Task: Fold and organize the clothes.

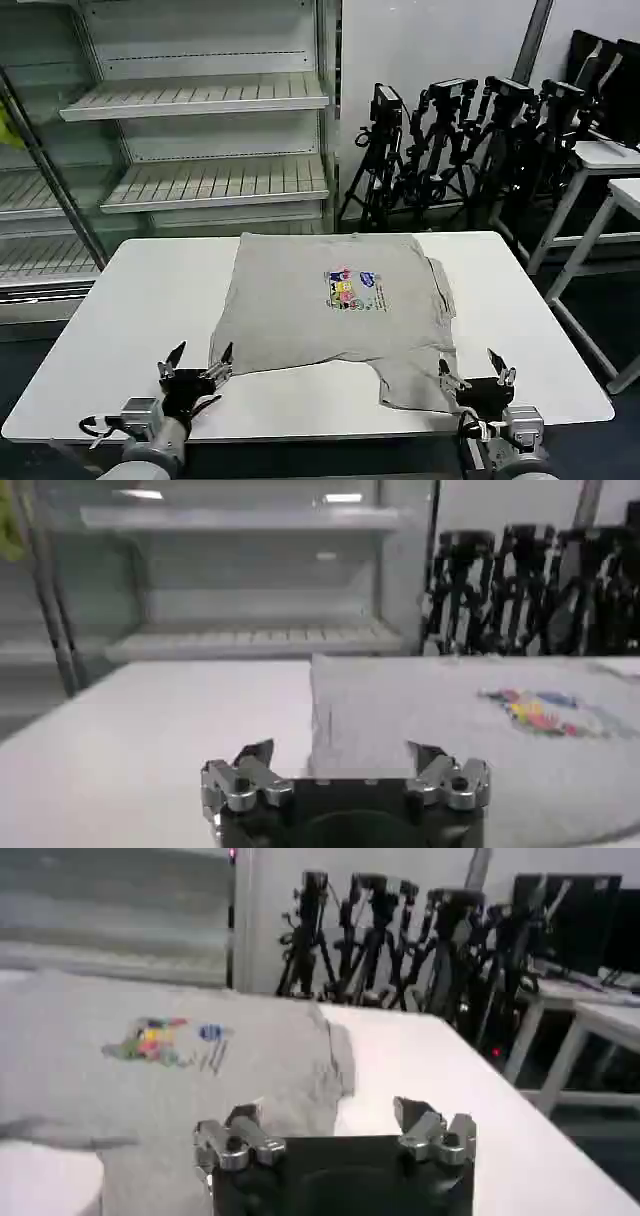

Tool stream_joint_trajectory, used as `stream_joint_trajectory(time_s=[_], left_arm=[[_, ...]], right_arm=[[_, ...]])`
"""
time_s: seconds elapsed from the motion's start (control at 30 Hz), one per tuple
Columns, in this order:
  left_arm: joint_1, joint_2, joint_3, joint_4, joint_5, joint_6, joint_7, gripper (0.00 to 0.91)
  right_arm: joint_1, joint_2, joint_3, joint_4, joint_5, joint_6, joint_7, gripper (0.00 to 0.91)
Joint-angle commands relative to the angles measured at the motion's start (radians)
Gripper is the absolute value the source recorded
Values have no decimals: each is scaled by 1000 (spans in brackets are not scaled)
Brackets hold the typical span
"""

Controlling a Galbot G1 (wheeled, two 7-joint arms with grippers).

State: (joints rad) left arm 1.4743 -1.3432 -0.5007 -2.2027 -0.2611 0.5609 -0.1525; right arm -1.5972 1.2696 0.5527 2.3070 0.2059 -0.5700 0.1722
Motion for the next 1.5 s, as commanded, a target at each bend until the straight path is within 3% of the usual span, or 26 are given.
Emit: stream_joint_trajectory(time_s=[0.03,0.27,0.3,0.33,0.37,0.4,0.43,0.93,1.13,1.5], left_arm=[[-38,11,38,84,-1,18,-2,907],[-58,10,43,121,-4,18,-5,907],[-58,10,44,124,-4,18,-7,675],[-58,9,46,125,-4,17,-9,191],[-58,9,46,128,-4,17,-10,40],[-57,9,46,130,-3,17,-12,20],[-56,9,46,133,-3,17,-14,10],[-13,8,29,97,-86,17,-24,10],[3,8,12,76,-133,17,-21,10],[124,-1,-68,-149,-207,17,-13,20]], right_arm=[[-35,-3,2,-39,4,-7,-5,907],[-61,14,-51,-50,-49,-7,-26,907],[-60,16,-56,-57,-51,-7,-24,846],[-60,18,-62,-60,-50,-7,-24,675],[-61,19,-66,-65,-50,-7,-23,282],[-60,19,-70,-69,-48,-7,-23,71],[-60,20,-73,-71,-47,-7,-23,0],[-66,26,-91,-72,-12,-1,-14,0],[-70,27,-90,-63,6,34,-10,0],[-207,-28,14,158,67,104,-10,0]])
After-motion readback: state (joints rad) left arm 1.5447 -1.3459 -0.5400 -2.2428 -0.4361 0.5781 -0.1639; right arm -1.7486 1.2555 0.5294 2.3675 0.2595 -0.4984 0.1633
